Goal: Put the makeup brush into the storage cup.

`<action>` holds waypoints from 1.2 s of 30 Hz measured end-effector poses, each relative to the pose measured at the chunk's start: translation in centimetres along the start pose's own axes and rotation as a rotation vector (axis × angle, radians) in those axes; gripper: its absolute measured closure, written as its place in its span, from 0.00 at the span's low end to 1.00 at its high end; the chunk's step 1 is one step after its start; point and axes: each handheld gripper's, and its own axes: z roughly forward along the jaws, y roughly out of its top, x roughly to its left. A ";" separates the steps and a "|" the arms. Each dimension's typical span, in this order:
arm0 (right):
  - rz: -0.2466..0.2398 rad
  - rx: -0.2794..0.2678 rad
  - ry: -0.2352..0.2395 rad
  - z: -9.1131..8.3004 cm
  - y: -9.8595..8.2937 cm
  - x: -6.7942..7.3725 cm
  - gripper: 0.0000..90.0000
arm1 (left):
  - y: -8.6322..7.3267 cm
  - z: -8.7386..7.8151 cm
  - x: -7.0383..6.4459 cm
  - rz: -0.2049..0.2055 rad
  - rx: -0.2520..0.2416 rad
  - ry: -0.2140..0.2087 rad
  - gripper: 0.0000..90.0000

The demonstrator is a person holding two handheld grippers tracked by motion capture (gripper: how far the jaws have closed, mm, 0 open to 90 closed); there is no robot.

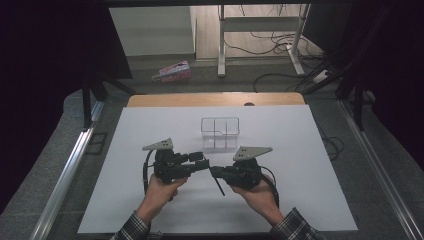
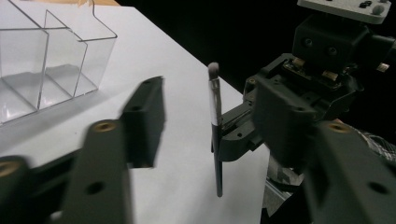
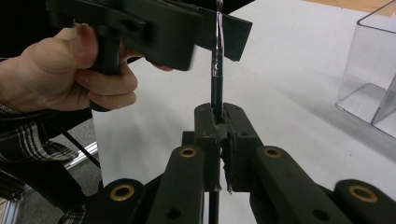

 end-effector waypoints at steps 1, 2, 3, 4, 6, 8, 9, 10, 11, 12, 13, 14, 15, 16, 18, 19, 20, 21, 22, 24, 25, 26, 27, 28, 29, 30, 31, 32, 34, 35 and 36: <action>-0.001 -0.002 0.002 0.0 0.0 0.0 0.94 | 0.0 0.0 0.0 -0.006 0.004 -0.007 0.61; -0.001 -0.003 0.003 0.0 0.0 0.0 0.94 | -0.1 0.0 0.1 -0.008 0.005 -0.008 0.64; -0.003 -0.003 0.002 0.1 0.0 0.1 0.94 | -0.1 0.1 0.1 -0.012 0.012 -0.011 0.68; -0.004 -0.005 0.005 0.1 0.0 0.1 0.94 | -0.1 0.1 0.1 -0.014 0.015 -0.016 0.73; -0.003 -0.006 0.007 0.1 0.1 0.1 0.94 | -0.2 0.1 0.2 -0.026 0.019 -0.036 0.88; -0.005 -0.005 0.006 0.2 0.0 0.1 0.94 | -0.2 0.1 0.2 -0.044 0.018 -0.050 0.95; -0.004 -0.005 0.006 0.3 0.0 0.1 0.94 | -0.2 0.1 0.2 -0.043 0.021 -0.046 0.95; -0.005 -0.002 0.007 0.3 0.0 0.1 0.94 | -0.2 0.1 0.2 -0.044 0.022 -0.044 0.95; -0.006 -0.002 0.008 0.3 0.0 0.1 0.93 | -0.2 0.1 0.2 -0.044 0.021 -0.043 0.95; -0.006 -0.002 0.009 0.3 0.0 0.1 0.93 | -0.2 0.0 0.1 -0.043 0.022 -0.039 0.95; -0.008 0.002 0.009 0.3 0.0 0.1 0.93 | -0.2 0.0 0.1 -0.038 0.023 -0.032 0.95; -0.005 0.006 0.016 0.4 0.0 0.0 0.88 | -0.1 -0.1 0.1 -0.033 0.021 -0.028 0.95; 0.000 0.010 0.018 0.4 0.0 0.0 0.82 | -0.1 -0.2 0.1 -0.038 0.015 -0.021 0.95; 0.004 0.010 0.012 0.5 0.0 0.0 0.73 | -0.1 -0.3 0.1 -0.038 0.014 -0.018 0.95; 0.017 0.042 0.009 0.9 -0.1 -0.2 0.55 | 0.0 -0.4 0.1 -0.031 0.015 -0.008 0.96; 0.017 0.042 0.009 0.9 -0.1 -0.2 0.55 | 0.0 -0.5 0.1 -0.030 0.017 -0.003 0.96; 0.020 0.048 0.007 1.0 -0.1 -0.3 0.50 | 0.0 -0.6 0.1 -0.022 0.019 0.003 0.95; 0.024 0.058 0.008 1.2 -0.2 -0.3 0.44 | 0.1 -0.6 0.0 -0.018 0.022 0.009 0.96; 0.026 0.062 0.007 1.3 -0.2 -0.4 0.39 | 0.1 -0.6 0.0 -0.014 0.026 0.015 0.95; 0.032 0.066 0.010 1.5 -0.2 -0.5 0.31 | 0.0 -0.5 -0.1 -0.004 0.033 0.025 0.95; 0.030 0.064 -0.005 1.6 -0.3 -0.6 0.24 | 0.0 -0.5 -0.2 0.000 0.033 0.029 0.95; 0.030 0.064 -0.005 1.6 -0.3 -0.6 0.24 | 0.0 -0.5 -0.2 0.001 0.035 0.032 0.95; 0.023 0.067 -0.007 1.7 -0.3 -0.6 0.22 | 0.0 -0.5 -0.2 0.002 0.035 0.035 0.95; 0.018 0.073 -0.010 1.7 -0.3 -0.6 0.20 | 0.0 -0.6 -0.2 0.006 0.036 0.041 0.95; 0.010 0.074 -0.013 1.7 -0.3 -0.6 0.18 | 0.0 -0.6 -0.2 0.006 0.034 0.046 0.95; 0.001 0.075 -0.017 1.7 -0.3 -0.6 0.17 | 0.0 -0.6 -0.2 0.008 0.032 0.050 0.95; -0.006 0.082 -0.022 1.7 -0.4 -0.5 0.16 | 0.0 -0.7 -0.2 0.007 0.029 0.052 0.95; -0.012 0.089 -0.027 1.8 -0.4 -0.4 0.14 | 0.1 -0.8 -0.2 0.009 0.029 0.054 0.95; -0.029 0.099 -0.042 1.8 -0.5 -0.3 0.13 | 0.1 -0.9 -0.2 0.016 0.029 0.064 0.95; -0.031 0.106 -0.046 1.8 -0.5 -0.3 0.13 | 0.1 -1.0 -0.2 0.016 0.027 0.067 0.95; -0.037 0.111 -0.053 1.8 -0.6 -0.3 0.12 | 0.1 -1.0 -0.2 0.018 0.027 0.071 0.95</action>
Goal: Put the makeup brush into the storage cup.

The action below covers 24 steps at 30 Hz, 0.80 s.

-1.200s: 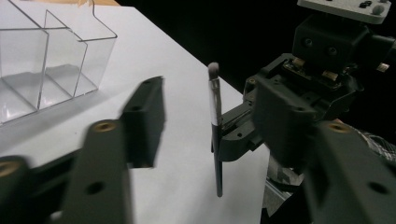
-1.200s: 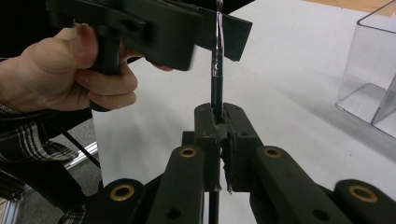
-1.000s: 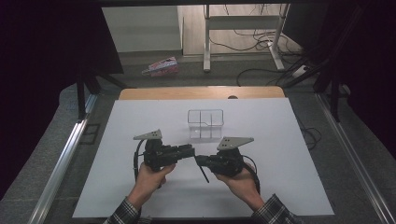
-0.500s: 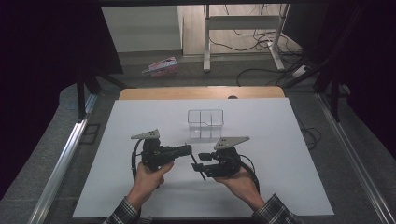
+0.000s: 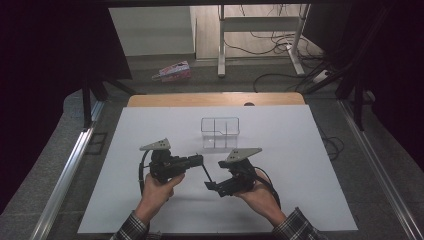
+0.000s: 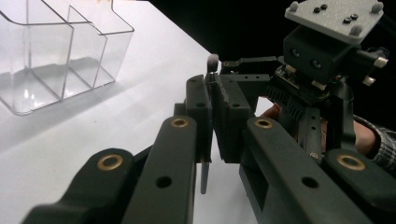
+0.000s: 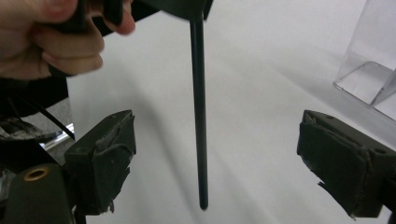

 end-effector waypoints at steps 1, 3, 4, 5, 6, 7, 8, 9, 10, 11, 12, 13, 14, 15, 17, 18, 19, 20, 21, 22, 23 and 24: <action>-0.005 0.001 -0.005 0.0 -0.1 0.0 0.12 | 0.0 -0.1 0.0 0.003 0.000 0.006 0.95; -0.005 0.007 -0.011 0.0 -0.2 0.0 0.11 | 0.1 -0.2 -0.1 0.011 0.001 0.017 0.95; -0.006 0.008 -0.015 -0.1 -0.2 -0.1 0.11 | 0.0 -0.2 -0.1 0.014 0.001 0.021 0.95; -0.005 0.010 -0.019 -0.2 -0.2 -0.1 0.10 | 0.0 -0.3 -0.1 0.014 0.000 0.025 0.95; -0.003 0.008 -0.019 -0.2 -0.3 -0.2 0.10 | 0.0 -0.3 0.0 0.016 0.001 0.028 0.95; -0.002 0.009 -0.019 -0.3 -0.3 -0.2 0.10 | -0.1 -0.4 0.0 0.016 0.001 0.031 0.95; -0.004 0.010 -0.023 -0.4 -0.4 -0.2 0.10 | -0.1 -0.4 0.0 0.016 0.001 0.034 0.95; -0.004 0.010 -0.026 -0.5 -0.4 -0.2 0.10 | -0.1 -0.4 0.1 0.017 0.001 0.037 0.95; -0.008 0.014 -0.030 -0.6 -0.5 -0.3 0.10 | -0.2 -0.5 0.1 0.017 0.002 0.039 0.95; -0.008 0.014 -0.032 -0.6 -0.5 -0.3 0.10 | -0.2 -0.5 0.1 0.018 0.002 0.043 0.95; -0.012 0.016 -0.036 -0.7 -0.5 -0.3 0.09 | -0.2 -0.5 0.0 0.021 0.003 0.049 0.95; -0.015 0.020 -0.039 -0.8 -0.6 -0.3 0.09 | -0.2 -0.6 0.0 0.026 0.005 0.054 0.95; -0.017 0.021 -0.041 -0.9 -0.7 -0.4 0.09 | -0.2 -0.6 0.0 0.031 0.004 0.059 0.95; -0.017 0.021 -0.042 -1.0 -0.7 -0.4 0.09 | -0.1 -0.7 0.0 0.033 0.005 0.062 0.95; -0.018 0.024 -0.047 -1.1 -0.8 -0.4 0.08 | -0.1 -0.8 -0.1 0.036 0.004 0.071 0.95; -0.021 0.026 -0.050 -1.2 -0.8 -0.4 0.08 | -0.1 -0.8 -0.1 0.039 0.005 0.076 0.95; -0.021 0.026 -0.050 -1.2 -0.8 -0.4 0.08 | -0.1 -0.9 -0.1 0.044 0.005 0.080 0.95; -0.026 0.029 -0.055 -1.3 -0.8 -0.4 0.08 | -0.1 -0.9 -0.1 0.047 0.005 0.085 0.95; -0.029 0.030 -0.060 -1.3 -0.8 -0.4 0.07 | 0.0 -1.0 -0.1 0.048 0.005 0.090 0.95; -0.032 0.029 -0.062 -1.4 -0.9 -0.4 0.07 | 0.0 -1.1 -0.1 0.050 0.004 0.093 0.95; -0.036 0.030 -0.065 -1.5 -0.9 -0.4 0.07 | 0.0 -1.2 -0.1 0.051 0.002 0.098 0.95; -0.037 0.032 -0.071 -1.5 -1.0 -0.4 0.07 | 0.0 -1.3 -0.1 0.052 0.002 0.103 0.95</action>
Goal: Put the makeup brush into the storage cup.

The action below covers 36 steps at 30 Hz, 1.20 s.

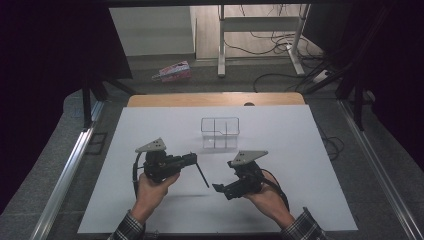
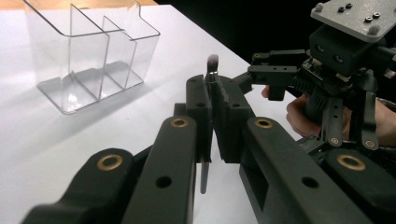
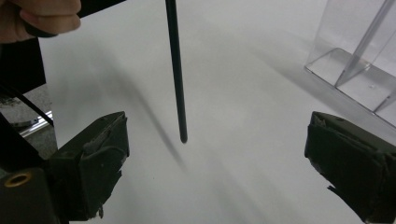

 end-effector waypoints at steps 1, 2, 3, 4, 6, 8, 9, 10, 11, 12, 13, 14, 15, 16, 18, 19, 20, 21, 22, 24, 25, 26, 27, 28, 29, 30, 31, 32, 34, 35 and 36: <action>-0.003 0.004 -0.005 -0.1 -0.1 0.0 0.07 | 0.0 -0.1 0.0 0.003 -0.002 0.006 0.95; -0.005 0.006 -0.007 -0.1 -0.1 0.0 0.06 | 0.0 -0.2 0.1 0.004 -0.002 0.010 0.95; -0.007 0.007 -0.009 -0.2 -0.2 -0.1 0.06 | 0.0 -0.3 0.1 0.007 -0.003 0.018 0.95; -0.007 0.010 -0.013 -0.2 -0.3 -0.1 0.06 | 0.0 -0.4 0.1 0.009 -0.004 0.023 0.95; -0.009 0.015 -0.019 -0.4 -0.5 -0.1 0.06 | 0.1 -0.5 0.2 0.009 -0.009 0.032 0.95; -0.009 0.018 -0.025 -0.5 -0.6 -0.1 0.05 | 0.1 -0.6 0.2 0.010 -0.011 0.041 0.95; -0.009 0.020 -0.027 -0.6 -0.7 -0.2 0.05 | 0.1 -0.6 0.2 0.013 -0.011 0.047 0.95; -0.010 0.021 -0.029 -0.6 -0.7 -0.2 0.05 | 0.1 -0.6 0.2 0.016 -0.010 0.052 0.95; -0.011 0.022 -0.032 -0.7 -0.8 -0.2 0.05 | 0.1 -0.6 0.2 0.019 -0.008 0.058 0.95; -0.012 0.024 -0.035 -0.8 -0.9 -0.2 0.05 | 0.1 -0.6 0.2 0.026 -0.007 0.065 0.95; -0.011 0.026 -0.038 -0.8 -0.9 -0.2 0.05 | 0.2 -0.6 0.2 0.030 -0.005 0.071 0.95; -0.012 0.029 -0.040 -0.9 -1.0 -0.2 0.05 | 0.2 -0.6 0.2 0.035 -0.004 0.077 0.95; -0.013 0.032 -0.042 -1.0 -1.1 -0.2 0.05 | 0.2 -0.7 0.2 0.038 -0.003 0.082 0.95; -0.013 0.036 -0.045 -1.0 -1.2 -0.2 0.05 | 0.3 -0.7 0.1 0.041 -0.004 0.086 0.95; -0.017 0.044 -0.048 -1.2 -1.4 -0.2 0.05 | 0.3 -0.7 0.1 0.051 0.000 0.096 0.95; -0.021 0.046 -0.050 -1.2 -1.5 -0.2 0.04 | 0.4 -0.8 0.1 0.056 0.000 0.101 0.95; -0.020 0.051 -0.052 -1.3 -1.6 -0.2 0.04 | 0.4 -0.8 0.0 0.058 0.000 0.105 0.95; -0.023 0.052 -0.057 -1.4 -1.7 -0.2 0.04 | 0.5 -0.9 0.0 0.061 -0.001 0.109 0.95; -0.021 0.055 -0.060 -1.5 -1.8 -0.2 0.04 | 0.5 -0.9 0.0 0.064 -0.001 0.114 0.95; -0.025 0.057 -0.067 -1.8 -2.1 -0.3 0.04 | 0.6 -1.0 0.1 0.068 -0.004 0.118 0.95; -0.025 0.057 -0.067 -1.8 -2.1 -0.3 0.04 | 0.6 -1.0 0.1 0.069 -0.005 0.121 0.95; -0.027 0.059 -0.072 -1.9 -2.2 -0.3 0.04 | 0.6 -1.0 0.1 0.071 -0.005 0.125 0.95; -0.027 0.059 -0.075 -2.0 -2.2 -0.3 0.04 | 0.7 -1.1 0.1 0.075 -0.004 0.129 0.95; -0.029 0.061 -0.078 -2.1 -2.3 -0.3 0.04 | 0.7 -1.1 0.1 0.077 -0.003 0.134 0.95; -0.025 0.061 -0.081 -2.2 -2.3 -0.3 0.04 | 0.7 -1.1 0.1 0.080 -0.004 0.137 0.95; -0.028 0.060 -0.085 -2.3 -2.4 -0.3 0.04 | 0.7 -1.1 0.0 0.082 -0.004 0.141 0.95; -0.029 0.062 -0.089 -2.4 -2.5 -0.4 0.04 | 0.8 -1.1 0.0 0.085 -0.004 0.146 0.95; -0.034 0.066 -0.093 -2.5 -2.6 -0.4 0.04 | 0.8 -1.1 0.0 0.088 -0.003 0.149 0.95; -0.036 0.072 -0.102 -2.7 -2.8 -0.5 0.04 | 0.9 -1.2 0.1 0.091 -0.002 0.157 0.95; -0.034 0.073 -0.105 -2.8 -2.9 -0.6 0.04 | 1.0 -1.3 0.1 0.093 -0.003 0.161 0.95; -0.029 0.074 -0.107 -2.9 -2.9 -0.6 0.04 | 1.1 -1.4 0.2 0.093 -0.003 0.162 0.95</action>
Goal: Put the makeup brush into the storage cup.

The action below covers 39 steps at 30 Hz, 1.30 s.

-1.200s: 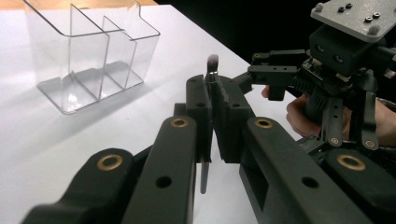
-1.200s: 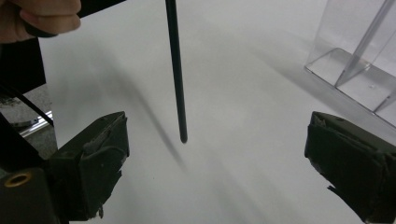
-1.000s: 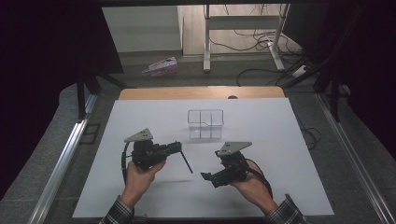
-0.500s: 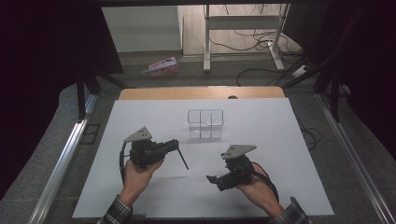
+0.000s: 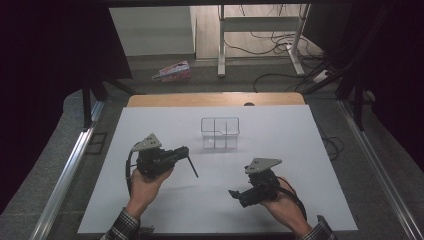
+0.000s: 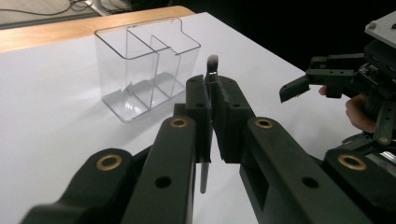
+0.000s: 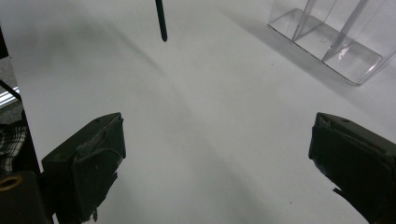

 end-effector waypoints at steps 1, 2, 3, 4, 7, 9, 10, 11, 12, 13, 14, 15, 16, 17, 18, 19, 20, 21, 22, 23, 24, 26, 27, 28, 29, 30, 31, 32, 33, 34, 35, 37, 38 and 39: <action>-0.003 -0.001 -0.004 -0.1 -0.1 -0.1 0.04 | 0.1 -0.1 0.1 0.000 -0.002 0.004 0.95; 0.003 -0.001 -0.006 -0.2 -0.2 -0.2 0.04 | 0.2 -0.2 0.2 -0.002 -0.006 0.008 0.95; 0.006 -0.002 -0.008 -0.3 -0.2 -0.2 0.04 | 0.2 -0.3 0.2 -0.003 -0.009 0.010 0.95; 0.009 -0.004 -0.007 -0.4 -0.3 -0.3 0.03 | 0.3 -0.5 0.4 -0.002 -0.008 0.012 0.95; 0.018 -0.004 -0.005 -0.6 -0.6 -0.5 0.03 | 0.5 -0.7 0.6 -0.005 -0.014 0.023 0.95; 0.021 -0.003 -0.008 -0.7 -0.8 -0.6 0.02 | 0.6 -0.8 0.8 -0.005 -0.016 0.028 0.95; 0.024 -0.002 -0.009 -0.8 -0.8 -0.6 0.02 | 0.7 -0.8 0.8 -0.004 -0.017 0.031 0.95; 0.022 -0.001 -0.012 -0.9 -0.9 -0.6 0.02 | 0.8 -0.8 0.9 -0.002 -0.016 0.034 0.95; 0.022 -0.001 -0.015 -0.9 -1.0 -0.7 0.02 | 0.9 -0.8 1.0 0.000 -0.018 0.038 0.95; 0.024 0.000 -0.017 -1.1 -1.1 -0.7 0.01 | 1.0 -0.8 1.1 0.001 -0.019 0.040 0.95; 0.028 0.000 -0.020 -1.2 -1.2 -0.7 0.01 | 1.1 -0.8 1.2 0.002 -0.020 0.043 0.95; 0.029 -0.001 -0.022 -1.3 -1.3 -0.8 0.01 | 1.2 -0.8 1.2 0.003 -0.020 0.045 0.95; 0.031 -0.001 -0.024 -1.4 -1.3 -0.8 0.01 | 1.3 -0.7 1.3 0.005 -0.022 0.047 0.95; 0.035 -0.002 -0.025 -1.5 -1.4 -0.9 0.01 | 1.4 -0.7 1.3 0.004 -0.024 0.047 0.95; 0.037 -0.003 -0.026 -1.6 -1.5 -1.0 0.01 | 1.5 -0.7 1.4 0.007 -0.024 0.049 0.95; 0.041 -0.003 -0.028 -1.7 -1.6 -1.1 0.01 | 1.6 -0.6 1.4 0.005 -0.026 0.051 0.95; 0.045 -0.004 -0.031 -1.8 -1.7 -1.1 0.01 | 1.7 -0.6 1.5 0.006 -0.027 0.053 0.95; 0.048 -0.003 -0.035 -1.9 -1.8 -1.2 0.01 | 1.9 -0.6 1.6 0.008 -0.025 0.055 0.95; 0.047 -0.001 -0.038 -2.0 -1.9 -1.3 0.01 | 2.0 -0.6 1.6 0.011 -0.024 0.057 0.95; 0.048 0.000 -0.042 -2.1 -2.0 -1.4 0.01 | 2.1 -0.5 1.7 0.014 -0.023 0.059 0.95; 0.050 0.001 -0.043 -2.1 -2.1 -1.4 0.01 | 2.2 -0.5 1.8 0.015 -0.024 0.061 0.95; 0.053 0.003 -0.051 -2.3 -2.3 -1.5 0.01 | 2.4 -0.4 1.9 0.015 -0.027 0.062 0.95; 0.053 0.005 -0.055 -2.3 -2.4 -1.6 0.01 | 2.5 -0.4 2.0 0.017 -0.030 0.064 0.95; 0.054 0.007 -0.062 -2.4 -2.5 -1.6 0.01 | 2.6 -0.4 2.0 0.018 -0.033 0.064 0.95; 0.052 0.010 -0.069 -2.5 -2.6 -1.7 0.01 | 2.7 -0.3 2.0 0.021 -0.037 0.066 0.95; 0.049 0.014 -0.077 -2.5 -2.6 -1.7 0.01 | 2.8 -0.3 2.1 0.023 -0.040 0.066 0.95; 0.047 0.018 -0.086 -2.6 -2.7 -1.8 0.01 | 3.0 -0.3 2.1 0.026 -0.041 0.066 0.95; 0.042 0.020 -0.096 -2.7 -2.8 -1.8 0.01 | 3.1 -0.2 2.2 0.027 -0.041 0.068 0.95; 0.036 0.022 -0.102 -2.7 -2.9 -1.8 0.01 | 3.2 -0.1 2.3 0.029 -0.041 0.070 0.95; 0.035 0.024 -0.105 -2.8 -3.0 -1.8 0.01 | 3.3 0.0 2.3 0.033 -0.041 0.072 0.95; 0.037 0.024 -0.108 -2.9 -3.1 -1.8 0.01 | 3.4 0.0 2.4 0.035 -0.042 0.072 0.95; 0.042 0.025 -0.111 -3.0 -3.3 -1.9 0.01 | 3.6 0.1 2.5 0.043 -0.044 0.078 0.95; 0.043 0.028 -0.115 -3.1 -3.4 -2.0 0.01 | 3.7 0.1 2.5 0.045 -0.043 0.079 0.95; 0.043 0.029 -0.119 -3.2 -3.5 -2.0 0.01 | 3.8 0.2 2.5 0.049 -0.045 0.082 0.95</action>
